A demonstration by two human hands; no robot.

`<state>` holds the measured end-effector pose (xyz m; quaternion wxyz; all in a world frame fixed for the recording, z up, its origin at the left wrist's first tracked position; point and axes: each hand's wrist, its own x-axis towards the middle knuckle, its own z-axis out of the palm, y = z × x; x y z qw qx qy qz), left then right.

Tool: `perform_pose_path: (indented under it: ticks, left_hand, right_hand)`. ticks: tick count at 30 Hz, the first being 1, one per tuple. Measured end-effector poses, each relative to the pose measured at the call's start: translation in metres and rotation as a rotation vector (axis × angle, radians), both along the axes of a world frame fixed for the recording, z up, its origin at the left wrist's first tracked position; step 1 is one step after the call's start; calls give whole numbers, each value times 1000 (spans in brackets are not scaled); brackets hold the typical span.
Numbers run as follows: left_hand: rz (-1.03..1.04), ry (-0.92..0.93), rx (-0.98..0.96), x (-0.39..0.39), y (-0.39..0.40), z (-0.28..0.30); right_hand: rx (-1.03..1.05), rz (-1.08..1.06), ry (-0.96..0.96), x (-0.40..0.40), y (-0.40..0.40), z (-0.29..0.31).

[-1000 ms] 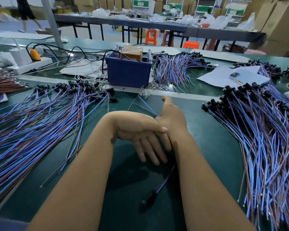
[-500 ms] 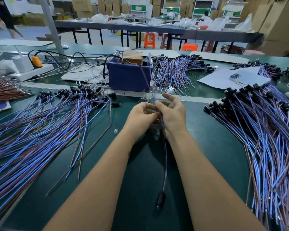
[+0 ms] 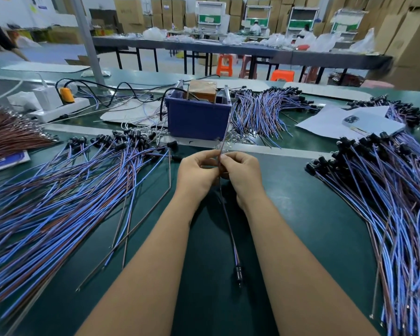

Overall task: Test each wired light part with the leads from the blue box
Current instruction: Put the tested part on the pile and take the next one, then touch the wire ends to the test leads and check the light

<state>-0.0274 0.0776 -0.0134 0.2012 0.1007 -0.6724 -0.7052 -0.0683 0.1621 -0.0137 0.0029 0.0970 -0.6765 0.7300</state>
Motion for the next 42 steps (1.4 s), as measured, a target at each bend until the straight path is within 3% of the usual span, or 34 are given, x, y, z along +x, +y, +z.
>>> perform_pose_path:
  ticks: [4,8,15,22,30,42]
  left_hand:
    - [4,-11,-30,-3,2,-1]
    - [151,-25,-30,-4,-8,-1]
    - [403,-40,-105,-5,-30,-3]
    - [438,-67,-119,-5,-40,-4]
    - [454,-52,-88,-5,-47,-2]
    - [476,-34,-116,-10,-48,-3]
  right_hand:
    - [-18,-27,19,-2,1,-1]
    - [-45,-94,-6,-4,3,-1]
    - [127,-157,100,-8,4,-5]
    - [94,-181,133,-5,7,-2]
    - [-8,-143,17,-7,7,2]
    - [71,-138,31,-7,7,0]
